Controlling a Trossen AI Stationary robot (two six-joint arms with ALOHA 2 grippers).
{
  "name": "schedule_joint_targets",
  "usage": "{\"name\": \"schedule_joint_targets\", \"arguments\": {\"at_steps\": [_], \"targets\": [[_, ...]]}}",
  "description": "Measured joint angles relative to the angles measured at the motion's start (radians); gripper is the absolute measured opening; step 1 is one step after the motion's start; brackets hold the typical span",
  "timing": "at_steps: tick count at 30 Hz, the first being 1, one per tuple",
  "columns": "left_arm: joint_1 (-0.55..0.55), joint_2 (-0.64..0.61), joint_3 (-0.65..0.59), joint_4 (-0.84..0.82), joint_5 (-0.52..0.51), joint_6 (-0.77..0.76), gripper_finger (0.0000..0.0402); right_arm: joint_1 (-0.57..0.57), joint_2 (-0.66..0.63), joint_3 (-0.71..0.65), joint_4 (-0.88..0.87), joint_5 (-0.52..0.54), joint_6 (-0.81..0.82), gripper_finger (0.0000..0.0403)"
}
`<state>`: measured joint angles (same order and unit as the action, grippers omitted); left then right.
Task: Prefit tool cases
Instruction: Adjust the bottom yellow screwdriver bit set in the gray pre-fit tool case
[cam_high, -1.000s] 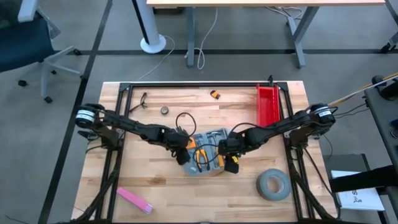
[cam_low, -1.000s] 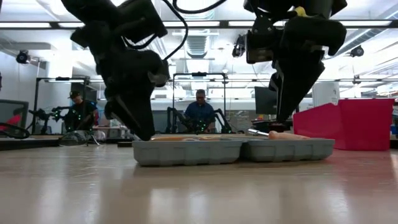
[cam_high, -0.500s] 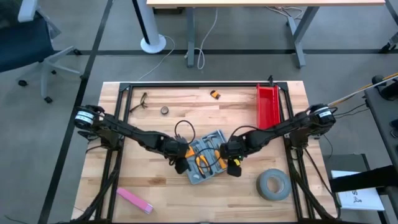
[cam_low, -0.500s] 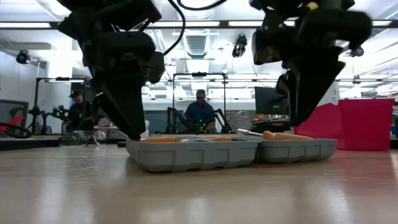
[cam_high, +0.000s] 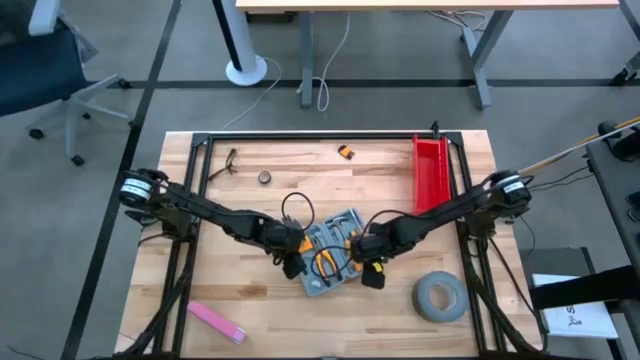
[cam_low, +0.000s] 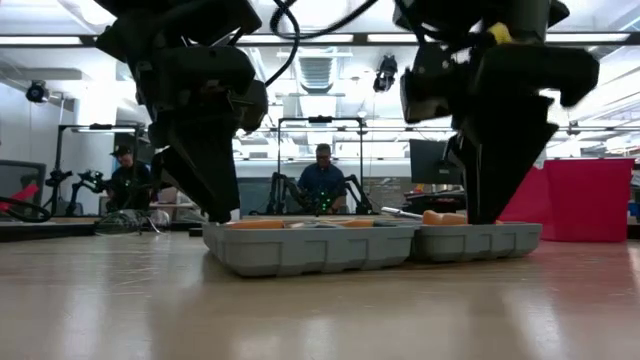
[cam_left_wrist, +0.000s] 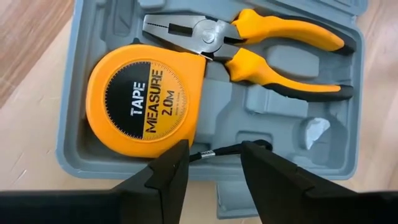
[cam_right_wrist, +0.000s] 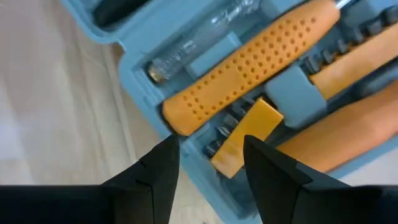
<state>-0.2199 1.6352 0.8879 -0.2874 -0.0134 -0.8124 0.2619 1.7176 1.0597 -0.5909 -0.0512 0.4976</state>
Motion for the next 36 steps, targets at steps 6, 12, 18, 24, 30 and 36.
{"name": "schedule_joint_targets", "arguments": {"at_steps": [6,12,18,24,30,36], "targets": [[-0.003,0.000,0.001,0.002,-0.001,0.006,0.0158,0.000,0.032,0.015,-0.040,0.065,0.007,0.0159],[-0.008,0.000,0.001,0.003,-0.001,0.006,0.0166,0.000,0.032,0.015,-0.060,0.097,0.019,0.0150],[-0.015,0.000,0.001,0.003,-0.002,0.006,0.0166,0.004,0.029,0.021,-0.098,0.108,0.033,0.0140],[-0.017,0.000,0.001,0.003,-0.002,0.006,0.0159,0.015,0.015,0.027,-0.162,0.098,0.062,0.0131],[-0.019,0.000,0.001,0.018,-0.004,-0.001,0.0155,0.017,0.003,0.050,-0.225,0.096,0.131,0.0129],[-0.027,0.000,0.002,0.026,-0.004,-0.009,0.0161,0.018,0.003,0.051,-0.233,0.044,0.208,0.0141]]}}
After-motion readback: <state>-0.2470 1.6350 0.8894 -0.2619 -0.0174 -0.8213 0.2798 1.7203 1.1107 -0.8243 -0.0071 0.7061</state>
